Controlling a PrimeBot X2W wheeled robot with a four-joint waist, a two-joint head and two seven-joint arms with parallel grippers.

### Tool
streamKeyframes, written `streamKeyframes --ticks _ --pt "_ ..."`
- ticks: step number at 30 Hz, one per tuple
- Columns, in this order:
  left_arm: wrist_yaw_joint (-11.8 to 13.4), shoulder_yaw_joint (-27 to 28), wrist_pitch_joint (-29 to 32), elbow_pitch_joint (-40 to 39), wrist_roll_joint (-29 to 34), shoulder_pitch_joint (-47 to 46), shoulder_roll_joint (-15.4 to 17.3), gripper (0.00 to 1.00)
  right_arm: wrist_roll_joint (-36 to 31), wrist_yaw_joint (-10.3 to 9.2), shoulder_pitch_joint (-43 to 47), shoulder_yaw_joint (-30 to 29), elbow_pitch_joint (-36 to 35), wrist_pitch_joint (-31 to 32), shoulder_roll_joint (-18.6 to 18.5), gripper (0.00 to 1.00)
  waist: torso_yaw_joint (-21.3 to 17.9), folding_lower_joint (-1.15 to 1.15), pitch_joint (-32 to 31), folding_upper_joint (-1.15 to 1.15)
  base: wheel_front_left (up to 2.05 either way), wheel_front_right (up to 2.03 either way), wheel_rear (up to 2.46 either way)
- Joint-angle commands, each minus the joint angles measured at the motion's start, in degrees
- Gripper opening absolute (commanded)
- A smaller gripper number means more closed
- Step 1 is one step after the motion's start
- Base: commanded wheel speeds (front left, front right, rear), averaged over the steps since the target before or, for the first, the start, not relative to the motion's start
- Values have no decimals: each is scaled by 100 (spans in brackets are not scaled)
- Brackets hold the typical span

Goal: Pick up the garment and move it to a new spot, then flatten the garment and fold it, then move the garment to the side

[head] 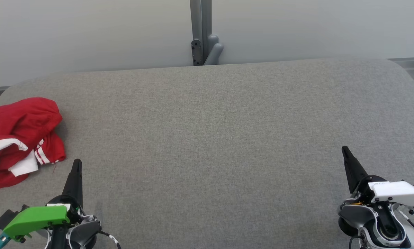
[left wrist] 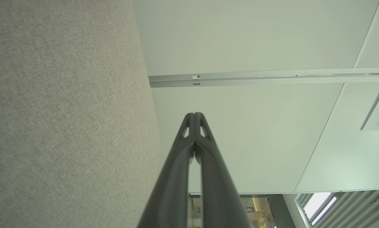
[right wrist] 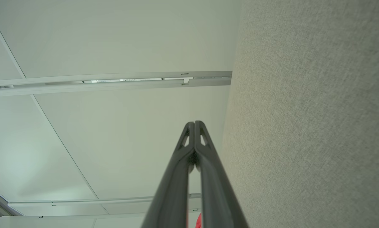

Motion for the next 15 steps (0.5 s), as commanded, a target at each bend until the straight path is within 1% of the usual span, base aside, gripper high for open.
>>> streamKeyframes --ticks 1,15 --pt "-37 6 11 -19 -10 -69 39 0 32 2 62 -8 -15 34 -27 0 0 0 0 0 0 0 0" --pt "-37 5 11 -19 -10 -69 39 0 32 2 62 -7 -15 33 -27 0 0 0 0 0 0 0 0"
